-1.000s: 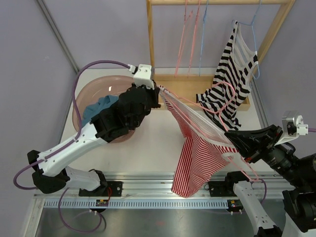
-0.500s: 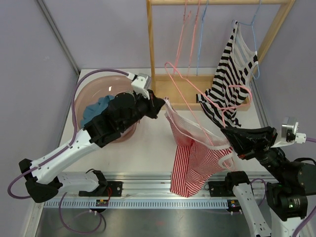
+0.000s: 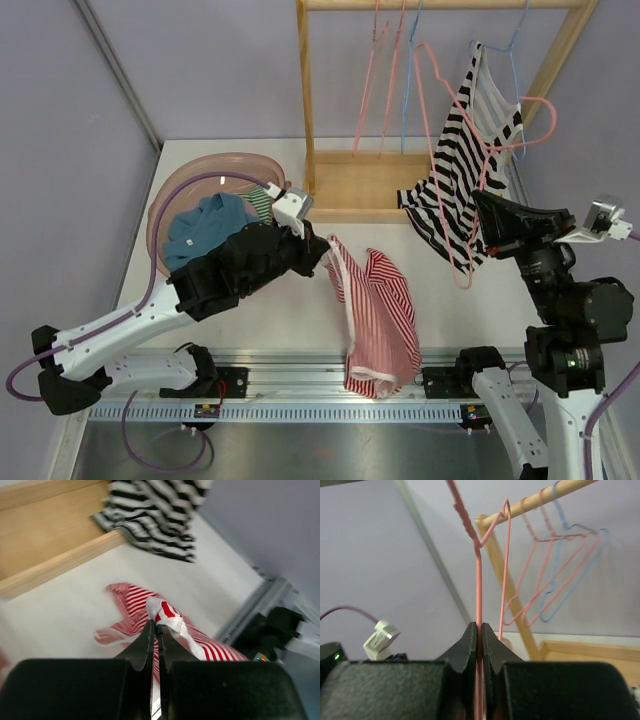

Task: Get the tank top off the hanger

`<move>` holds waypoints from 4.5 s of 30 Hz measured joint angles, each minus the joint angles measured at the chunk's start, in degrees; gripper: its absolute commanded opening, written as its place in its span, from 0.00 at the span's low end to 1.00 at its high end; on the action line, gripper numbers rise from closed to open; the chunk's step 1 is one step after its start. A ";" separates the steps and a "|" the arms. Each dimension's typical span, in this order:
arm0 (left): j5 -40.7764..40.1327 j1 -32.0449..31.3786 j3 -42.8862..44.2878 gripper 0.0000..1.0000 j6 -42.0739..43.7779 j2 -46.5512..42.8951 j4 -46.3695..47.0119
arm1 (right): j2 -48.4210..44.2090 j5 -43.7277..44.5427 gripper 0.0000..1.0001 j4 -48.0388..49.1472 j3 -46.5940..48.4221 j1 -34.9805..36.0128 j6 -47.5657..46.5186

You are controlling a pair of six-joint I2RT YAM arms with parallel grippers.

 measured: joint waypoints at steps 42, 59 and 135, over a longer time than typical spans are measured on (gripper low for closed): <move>-5.79 2.69 3.15 0.99 -0.92 6.01 -16.65 | 75.01 16.48 0.00 -29.51 72.37 0.00 -18.53; -2.60 -2.47 -3.32 0.99 -1.46 17.27 -8.63 | 70.79 16.59 0.74 -30.77 70.49 0.00 -21.90; -4.46 53.62 41.83 0.99 6.91 33.18 -38.51 | 21.42 21.86 1.00 -45.99 35.58 0.00 -19.15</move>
